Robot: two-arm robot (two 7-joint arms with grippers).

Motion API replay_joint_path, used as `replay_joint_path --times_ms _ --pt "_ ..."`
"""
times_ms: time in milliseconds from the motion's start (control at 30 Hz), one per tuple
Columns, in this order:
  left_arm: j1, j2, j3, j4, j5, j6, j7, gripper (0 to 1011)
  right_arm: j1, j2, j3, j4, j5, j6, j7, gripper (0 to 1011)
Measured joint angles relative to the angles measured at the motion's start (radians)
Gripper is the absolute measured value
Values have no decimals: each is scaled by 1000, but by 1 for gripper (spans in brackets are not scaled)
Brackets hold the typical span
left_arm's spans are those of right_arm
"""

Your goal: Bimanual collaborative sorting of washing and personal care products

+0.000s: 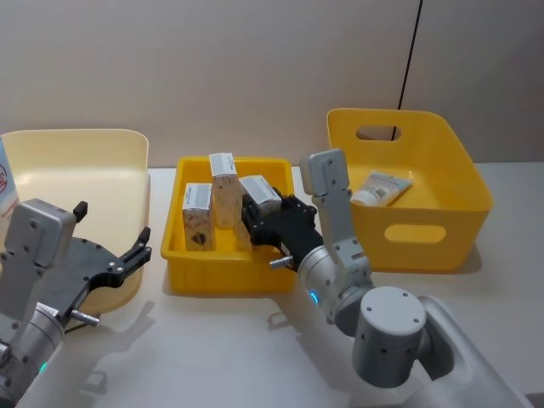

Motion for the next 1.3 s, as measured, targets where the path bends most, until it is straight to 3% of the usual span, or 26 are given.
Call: replay_joint_path --times_ms 633,800,1033,1300 --pt "0 0 0 0 0 0 0 1000 2 20 45 -41 7 -193 54 445" --pt "0 0 0 0 0 0 0 1000 4 28 71 -63 6 -250 56 445" --pt "0 0 0 0 0 0 0 1000 -1 39 114 -101 -16 -307 28 445" --pt "0 0 0 0 0 0 0 1000 -22 49 163 -144 -53 -328 -24 445"
